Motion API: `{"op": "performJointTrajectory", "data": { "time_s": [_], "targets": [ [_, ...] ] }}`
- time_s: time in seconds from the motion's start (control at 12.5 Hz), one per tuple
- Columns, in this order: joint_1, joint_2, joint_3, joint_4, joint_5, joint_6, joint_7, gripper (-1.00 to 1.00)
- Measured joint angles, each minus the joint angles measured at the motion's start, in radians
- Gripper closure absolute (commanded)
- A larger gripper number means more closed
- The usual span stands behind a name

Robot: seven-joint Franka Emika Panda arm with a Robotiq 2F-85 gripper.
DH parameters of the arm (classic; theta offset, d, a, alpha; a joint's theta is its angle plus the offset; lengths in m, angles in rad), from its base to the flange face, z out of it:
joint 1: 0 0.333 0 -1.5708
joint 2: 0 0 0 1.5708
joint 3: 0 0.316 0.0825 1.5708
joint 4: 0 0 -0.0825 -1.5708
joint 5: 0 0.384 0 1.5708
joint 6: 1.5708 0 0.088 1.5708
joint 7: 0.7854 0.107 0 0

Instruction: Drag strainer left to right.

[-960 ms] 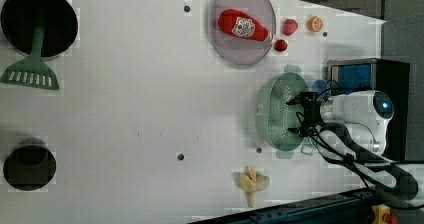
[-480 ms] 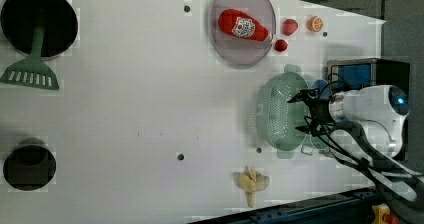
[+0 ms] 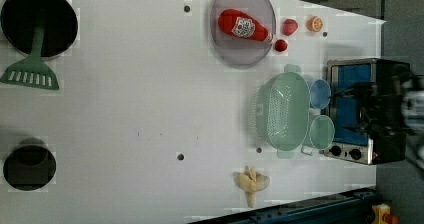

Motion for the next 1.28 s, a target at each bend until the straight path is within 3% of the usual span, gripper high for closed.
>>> {"op": "performJointTrajectory", "data": {
  "time_s": [0.32, 0.48, 0.72, 0.88, 1.28],
  "targets": [
    [0.015, -0.188, -0.007, 0.094, 0.040, -0.199, -0.106, -1.00],
    [-0.012, -0.239, -0.007, 0.131, 0.043, -0.329, -0.142, -1.00],
    [-0.019, -0.232, 0.006, 0.215, 0.028, -0.488, -0.177, -1.00],
    [-0.001, -0.232, 0.008, 0.217, -0.011, -0.510, -0.182, -1.00],
    [-0.008, -0.157, 0.018, 0.217, 0.032, -0.520, -0.189, -1.00]
  ]
}}
